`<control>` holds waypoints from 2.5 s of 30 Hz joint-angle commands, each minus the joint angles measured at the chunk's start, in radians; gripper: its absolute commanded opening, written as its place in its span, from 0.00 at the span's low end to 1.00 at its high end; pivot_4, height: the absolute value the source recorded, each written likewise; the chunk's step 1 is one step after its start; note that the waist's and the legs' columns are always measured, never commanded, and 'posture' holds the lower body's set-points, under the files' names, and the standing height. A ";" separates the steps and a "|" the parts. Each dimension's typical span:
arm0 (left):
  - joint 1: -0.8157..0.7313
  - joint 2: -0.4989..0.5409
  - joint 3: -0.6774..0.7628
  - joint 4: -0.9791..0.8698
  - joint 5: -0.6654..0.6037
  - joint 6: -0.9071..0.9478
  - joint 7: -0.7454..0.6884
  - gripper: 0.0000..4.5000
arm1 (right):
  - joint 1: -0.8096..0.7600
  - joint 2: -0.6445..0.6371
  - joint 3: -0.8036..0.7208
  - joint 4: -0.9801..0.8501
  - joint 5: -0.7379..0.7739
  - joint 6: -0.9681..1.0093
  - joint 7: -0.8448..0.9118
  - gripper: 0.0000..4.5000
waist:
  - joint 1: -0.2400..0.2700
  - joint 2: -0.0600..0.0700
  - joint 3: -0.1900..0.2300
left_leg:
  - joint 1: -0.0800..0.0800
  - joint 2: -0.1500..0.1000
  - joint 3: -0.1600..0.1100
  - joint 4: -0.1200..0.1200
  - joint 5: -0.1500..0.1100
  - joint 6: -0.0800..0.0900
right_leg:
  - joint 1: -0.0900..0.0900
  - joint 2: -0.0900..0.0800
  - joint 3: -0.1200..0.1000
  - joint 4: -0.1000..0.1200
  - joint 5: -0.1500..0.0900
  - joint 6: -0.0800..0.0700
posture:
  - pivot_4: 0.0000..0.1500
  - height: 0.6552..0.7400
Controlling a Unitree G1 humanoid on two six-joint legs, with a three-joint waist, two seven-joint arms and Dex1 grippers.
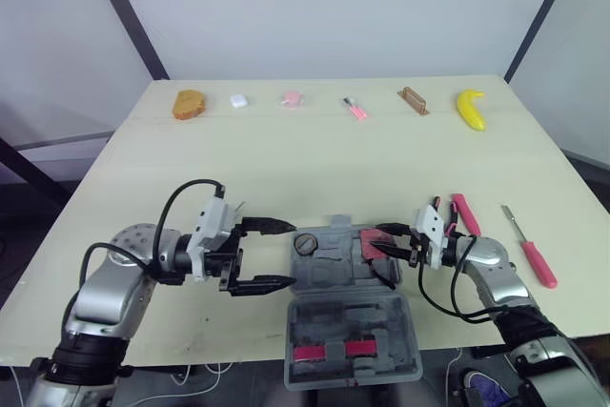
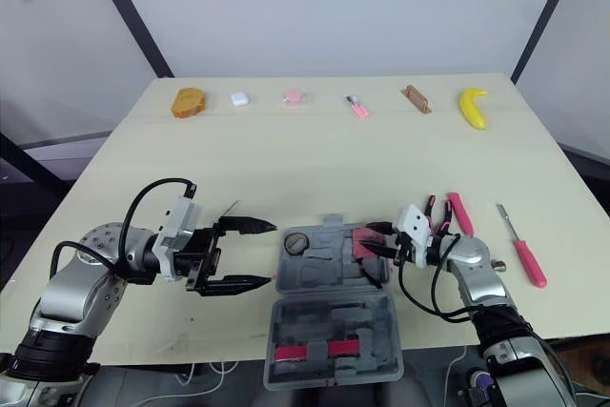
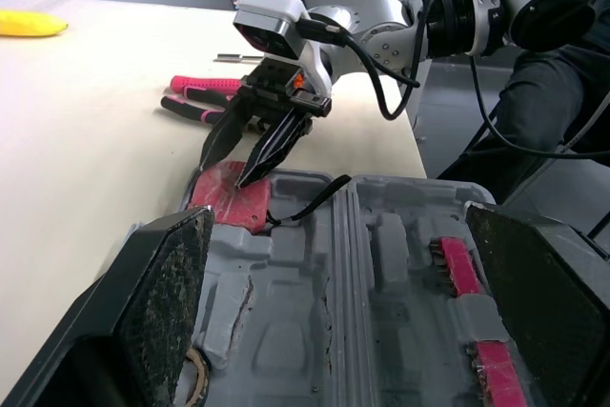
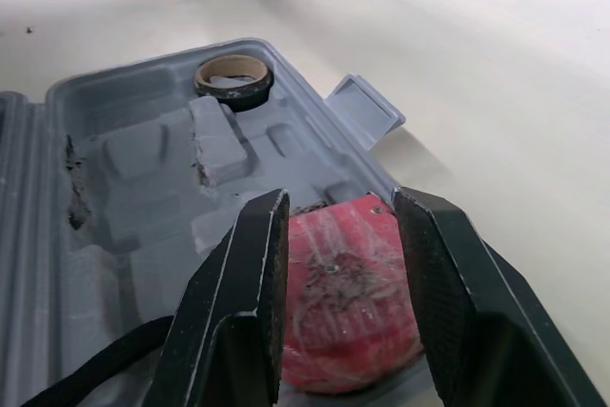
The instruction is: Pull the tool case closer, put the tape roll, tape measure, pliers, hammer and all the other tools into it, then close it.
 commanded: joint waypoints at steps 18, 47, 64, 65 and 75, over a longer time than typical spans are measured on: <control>0.023 0.016 0.045 -0.024 -0.026 -0.003 0.015 1.00 | -0.031 0.032 0.122 0.432 -0.204 -0.062 -0.039 0.40 | -0.005 -0.008 -0.014 | 0.036 0.002 0.001 -0.007 -0.001 0.001 | 0.033 0.003 0.003 -0.004 -0.001 -0.001 | 1.00 1.00; 0.285 -0.090 0.279 0.022 -0.043 -0.074 0.230 1.00 | 0.424 -0.110 -0.287 -0.568 0.168 0.076 -0.241 0.40 | 0.014 0.002 -0.018 | 0.012 0.002 0.001 -0.017 -0.001 0.000 | 0.009 -0.005 0.004 -0.012 -0.002 -0.003 | 1.00 1.00; 0.510 -0.140 0.541 0.392 0.007 -0.263 0.348 1.00 | 0.976 -0.008 -0.788 -0.369 0.373 -0.088 -0.279 0.76 | 0.024 0.001 -0.017 | 0.018 0.004 0.005 -0.016 -0.001 0.000 | 0.016 -0.004 0.004 -0.015 -0.004 -0.006 | 1.00 1.00; 0.511 -0.139 0.544 0.407 0.008 -0.267 0.347 1.00 | 0.989 -0.008 -0.794 -0.351 0.376 -0.095 -0.264 0.89 | 0.023 0.001 -0.018 | 0.019 0.004 0.005 -0.016 -0.001 0.000 | 0.016 -0.004 0.004 -0.016 -0.004 -0.006 | 1.00 1.00; 0.448 -0.109 0.493 0.426 0.034 -0.314 0.291 1.00 | 0.973 -0.026 -0.717 -0.468 0.388 -0.037 -0.237 0.98 | 0.024 0.000 -0.019 | 0.018 0.005 0.005 -0.016 -0.001 0.000 | 0.016 -0.005 0.008 -0.016 -0.004 -0.006 | 1.00 1.00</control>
